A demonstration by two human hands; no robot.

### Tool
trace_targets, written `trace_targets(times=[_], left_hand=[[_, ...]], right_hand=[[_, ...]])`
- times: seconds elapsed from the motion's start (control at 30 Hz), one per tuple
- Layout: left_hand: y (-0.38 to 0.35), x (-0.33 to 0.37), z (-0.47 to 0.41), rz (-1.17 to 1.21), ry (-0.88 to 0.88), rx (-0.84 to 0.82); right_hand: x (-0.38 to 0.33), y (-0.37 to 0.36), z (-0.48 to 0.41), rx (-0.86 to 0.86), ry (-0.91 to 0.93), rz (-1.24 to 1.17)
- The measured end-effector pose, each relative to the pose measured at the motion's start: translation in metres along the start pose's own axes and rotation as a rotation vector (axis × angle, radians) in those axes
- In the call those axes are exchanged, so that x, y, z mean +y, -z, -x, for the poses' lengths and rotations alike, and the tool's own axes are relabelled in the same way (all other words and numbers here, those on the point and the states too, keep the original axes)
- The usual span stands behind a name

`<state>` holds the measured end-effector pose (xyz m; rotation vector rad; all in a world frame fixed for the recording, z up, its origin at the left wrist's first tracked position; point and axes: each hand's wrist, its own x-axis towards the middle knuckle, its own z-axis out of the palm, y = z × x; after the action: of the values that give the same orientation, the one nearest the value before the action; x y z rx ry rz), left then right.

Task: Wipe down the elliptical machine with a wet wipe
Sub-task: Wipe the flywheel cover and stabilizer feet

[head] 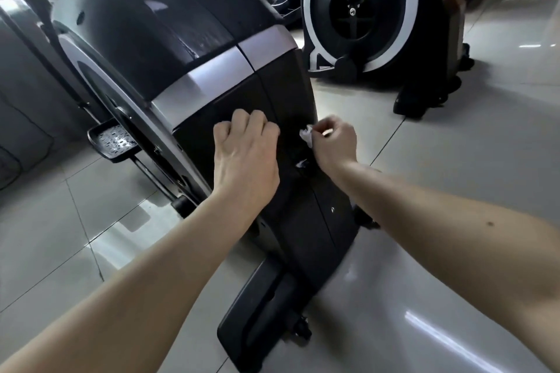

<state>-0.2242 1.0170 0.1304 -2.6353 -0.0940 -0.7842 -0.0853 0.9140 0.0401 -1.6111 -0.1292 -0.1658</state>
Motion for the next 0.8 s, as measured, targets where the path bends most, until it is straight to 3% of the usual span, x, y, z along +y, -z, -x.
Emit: trace_targets(times=[0.17,0.27,0.47,0.67,0.8], left_hand=[[-0.012,0.012,0.015,0.017,0.053,-0.032],[-0.02,0.02,0.028,0.017,0.074,-0.095],[-0.03,0.023,0.041,-0.024,0.072,-0.169],[-0.033,0.021,0.045,-0.003,0.088,-0.139],[-0.033,0.021,0.045,0.035,0.099,-0.138]], right_hand=[[-0.065,-0.008,-0.019,0.09,0.274,-0.078],[-0.05,-0.008,0.008,0.038,0.361,-0.011],[0.024,0.016,0.054,-0.224,0.344,0.149],[0.035,0.017,0.06,-0.24,0.331,0.332],[0.023,0.009,0.034,-0.044,0.191,0.287]])
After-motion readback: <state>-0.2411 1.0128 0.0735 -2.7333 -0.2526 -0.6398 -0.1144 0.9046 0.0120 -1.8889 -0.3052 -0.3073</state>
